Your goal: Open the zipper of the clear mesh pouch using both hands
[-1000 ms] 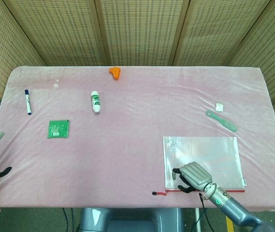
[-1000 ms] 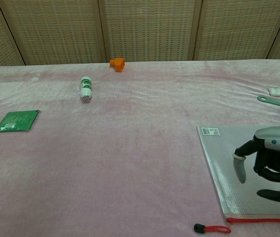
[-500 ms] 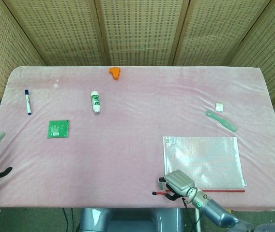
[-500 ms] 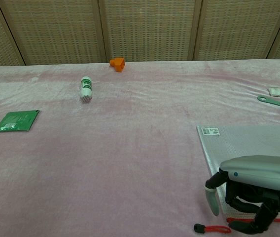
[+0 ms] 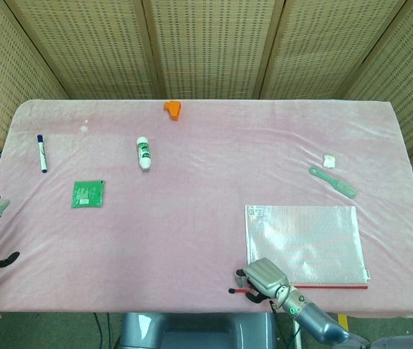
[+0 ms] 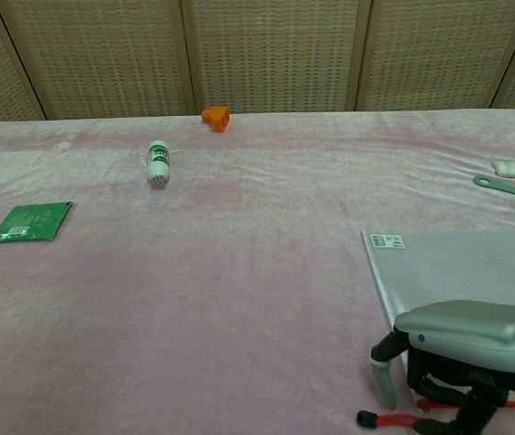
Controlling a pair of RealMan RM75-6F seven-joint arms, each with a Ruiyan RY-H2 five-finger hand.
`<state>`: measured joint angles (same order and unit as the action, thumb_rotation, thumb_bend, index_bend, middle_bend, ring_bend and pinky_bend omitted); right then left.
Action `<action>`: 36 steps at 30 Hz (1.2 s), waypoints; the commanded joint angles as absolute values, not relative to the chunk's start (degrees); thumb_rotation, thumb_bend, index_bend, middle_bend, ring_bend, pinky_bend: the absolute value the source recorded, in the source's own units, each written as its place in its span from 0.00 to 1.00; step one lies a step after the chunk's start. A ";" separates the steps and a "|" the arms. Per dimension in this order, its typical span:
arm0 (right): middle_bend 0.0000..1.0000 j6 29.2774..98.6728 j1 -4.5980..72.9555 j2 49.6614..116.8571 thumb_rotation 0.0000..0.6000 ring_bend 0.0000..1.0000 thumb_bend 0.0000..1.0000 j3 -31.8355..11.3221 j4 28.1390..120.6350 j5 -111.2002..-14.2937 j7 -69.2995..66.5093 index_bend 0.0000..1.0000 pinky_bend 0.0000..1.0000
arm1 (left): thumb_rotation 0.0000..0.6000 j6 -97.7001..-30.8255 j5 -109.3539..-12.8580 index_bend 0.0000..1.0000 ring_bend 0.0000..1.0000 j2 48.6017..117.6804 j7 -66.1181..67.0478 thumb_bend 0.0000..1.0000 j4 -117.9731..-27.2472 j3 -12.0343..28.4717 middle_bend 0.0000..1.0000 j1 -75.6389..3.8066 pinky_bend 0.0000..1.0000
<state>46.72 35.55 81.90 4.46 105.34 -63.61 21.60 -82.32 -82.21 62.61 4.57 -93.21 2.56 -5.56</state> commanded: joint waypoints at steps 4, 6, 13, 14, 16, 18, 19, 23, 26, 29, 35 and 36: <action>0.94 46.70 35.91 83.01 1.00 0.92 0.53 4.73 104.96 -62.94 22.22 0.52 1.00 | 1.00 -82.37 -82.19 0.00 0.00 62.58 4.44 0.00 -93.22 2.57 0.00 -5.52 0.00; 0.94 46.77 36.01 83.26 1.00 0.92 0.54 4.86 105.03 -62.85 22.44 0.52 1.00 | 1.00 -82.31 -82.17 0.00 0.00 62.58 4.43 0.00 -93.17 2.58 0.00 -5.55 0.00; 0.95 47.69 36.05 84.14 1.00 0.92 0.54 5.12 104.33 -62.51 23.29 0.54 1.00 | 1.00 -82.30 -82.05 0.00 0.00 62.42 4.00 0.00 -93.16 2.67 0.00 -5.56 0.00; 0.95 47.88 36.01 84.26 1.00 0.92 0.54 5.13 104.27 -62.31 23.44 0.54 1.00 | 1.00 -82.30 -82.06 0.00 0.00 62.39 3.92 0.00 -93.16 2.66 0.00 -5.55 0.00; 0.95 48.15 35.98 84.42 1.00 0.92 0.54 5.24 104.20 -61.80 23.77 0.55 1.00 | 1.00 -82.30 -82.08 0.00 0.00 62.33 3.84 0.00 -93.15 2.65 0.00 -5.55 0.00; 0.95 48.16 36.07 84.43 1.00 0.92 0.54 5.40 104.21 -61.49 24.12 0.55 1.00 | 1.00 -82.25 -82.08 0.00 0.00 62.31 3.83 0.00 -93.17 2.63 0.00 -5.57 0.00; 0.95 48.18 36.14 84.43 1.00 0.92 0.54 5.48 104.24 -61.37 24.32 0.55 1.00 | 1.00 -82.21 -82.09 0.00 0.00 62.30 3.82 0.00 -93.18 2.62 0.00 -5.58 0.00; 0.95 48.21 36.25 84.53 1.00 0.92 0.55 5.54 104.36 -61.14 24.40 0.58 1.00 | 1.00 -82.22 -82.09 0.00 0.00 62.29 3.82 0.00 -93.19 2.62 0.00 -5.58 0.00; 0.95 48.24 36.26 84.65 1.00 0.93 0.57 5.58 104.31 -61.30 24.21 0.61 1.00 | 1.00 -82.29 -82.12 0.00 0.00 62.31 3.85 0.00 -93.19 2.61 0.00 -5.56 0.00; 0.95 48.26 36.21 84.76 1.00 0.93 0.58 5.58 104.26 -61.45 23.85 0.62 1.00 | 1.00 -82.25 -82.08 0.00 0.00 62.34 3.90 0.00 -93.17 2.60 0.00 -5.57 0.00; 0.96 48.35 36.06 84.81 1.00 0.93 0.61 5.48 104.15 -62.06 22.85 0.66 1.00 | 1.00 -82.18 -82.06 0.00 0.00 62.39 4.03 0.00 -93.14 2.59 0.00 -5.61 0.00; 0.96 48.37 36.00 84.79 1.00 0.93 0.64 5.40 104.21 -62.23 22.46 0.67 1.00 | 1.00 -82.20 -82.07 0.00 0.00 62.41 4.06 0.00 -93.13 2.60 0.00 -5.61 0.00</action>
<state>48.35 36.05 84.80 5.46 104.18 -62.09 22.70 -82.20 -82.07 62.41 4.06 -93.14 2.60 -5.61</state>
